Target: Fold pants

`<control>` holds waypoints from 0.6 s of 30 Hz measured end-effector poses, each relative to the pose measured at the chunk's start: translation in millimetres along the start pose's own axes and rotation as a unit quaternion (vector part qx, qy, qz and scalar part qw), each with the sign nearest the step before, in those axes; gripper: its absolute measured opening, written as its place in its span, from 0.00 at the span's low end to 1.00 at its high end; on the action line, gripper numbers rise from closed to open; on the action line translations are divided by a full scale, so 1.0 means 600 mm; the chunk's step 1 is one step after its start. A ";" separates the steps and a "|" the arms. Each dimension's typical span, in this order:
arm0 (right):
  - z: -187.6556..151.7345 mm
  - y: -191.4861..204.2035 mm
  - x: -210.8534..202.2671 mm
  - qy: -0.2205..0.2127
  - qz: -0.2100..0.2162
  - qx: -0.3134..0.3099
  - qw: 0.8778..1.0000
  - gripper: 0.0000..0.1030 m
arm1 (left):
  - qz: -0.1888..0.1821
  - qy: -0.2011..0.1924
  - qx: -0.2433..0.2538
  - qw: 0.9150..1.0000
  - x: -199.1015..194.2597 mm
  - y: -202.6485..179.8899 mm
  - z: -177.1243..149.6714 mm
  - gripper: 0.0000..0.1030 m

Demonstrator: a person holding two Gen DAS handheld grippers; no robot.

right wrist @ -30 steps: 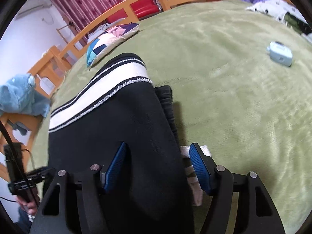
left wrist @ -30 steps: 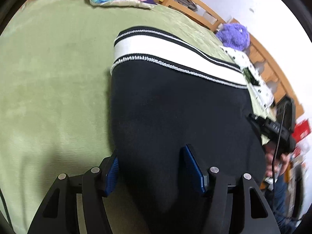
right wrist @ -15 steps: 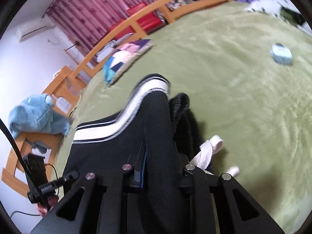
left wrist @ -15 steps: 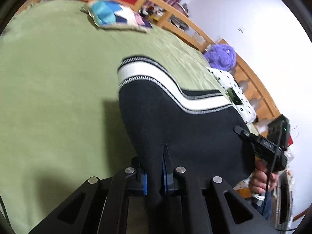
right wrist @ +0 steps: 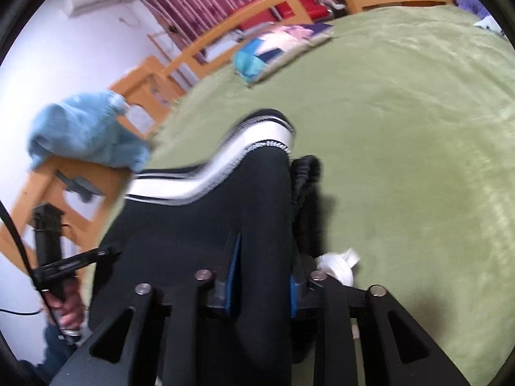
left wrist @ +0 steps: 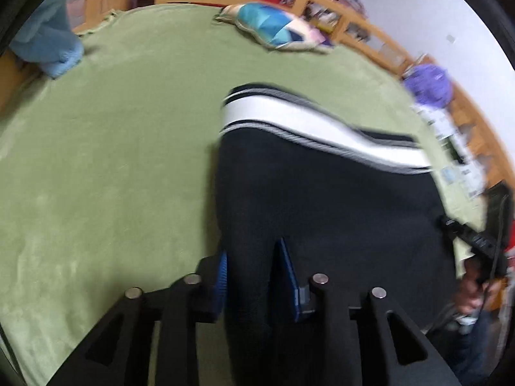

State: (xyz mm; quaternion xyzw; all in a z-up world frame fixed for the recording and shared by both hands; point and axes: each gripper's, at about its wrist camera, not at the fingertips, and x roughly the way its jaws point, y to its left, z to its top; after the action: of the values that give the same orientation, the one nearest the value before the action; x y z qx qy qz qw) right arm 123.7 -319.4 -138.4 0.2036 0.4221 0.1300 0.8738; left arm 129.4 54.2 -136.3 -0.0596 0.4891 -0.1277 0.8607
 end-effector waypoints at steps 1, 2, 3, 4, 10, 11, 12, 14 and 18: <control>-0.001 -0.013 0.001 0.006 -0.032 0.004 0.999 0.44 | 0.010 -0.006 0.005 1.000 -0.005 -0.008 -0.002 0.30; -0.002 -0.022 -0.008 0.004 -0.050 0.011 0.999 0.44 | 0.020 -0.010 0.009 1.000 -0.012 -0.011 -0.003 0.30; -0.003 -0.020 -0.023 -0.005 -0.059 0.013 0.998 0.43 | 0.031 -0.021 0.018 0.999 -0.029 -0.019 -0.003 0.34; -0.004 -0.007 -0.040 -0.019 -0.073 0.002 0.997 0.41 | 0.034 -0.034 0.027 0.998 -0.044 -0.026 -0.006 0.38; -0.054 0.086 -0.101 -0.071 -0.085 -0.107 0.988 0.39 | 0.031 -0.045 0.047 0.997 -0.081 -0.056 -0.066 0.56; -0.071 0.092 -0.091 -0.056 -0.077 -0.116 0.989 0.39 | 0.029 -0.035 0.045 0.998 -0.072 -0.054 -0.082 0.56; -0.090 0.095 -0.074 -0.037 -0.079 -0.123 0.989 0.39 | 0.028 -0.019 0.042 0.999 -0.058 -0.052 -0.103 0.56; -0.129 0.088 -0.046 -0.024 -0.112 -0.129 0.985 0.40 | 0.022 -0.011 0.026 0.999 -0.039 -0.044 -0.142 0.57; -0.150 0.092 -0.045 -0.028 -0.125 -0.143 0.981 0.40 | 0.013 -0.013 0.012 1.000 -0.056 -0.038 -0.146 0.56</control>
State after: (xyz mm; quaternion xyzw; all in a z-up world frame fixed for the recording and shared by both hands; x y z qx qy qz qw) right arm 32.9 -259.2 -144.6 0.0257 0.3969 0.0733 0.9146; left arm 34.6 43.8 -148.5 -0.0451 0.4767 -0.1218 0.8694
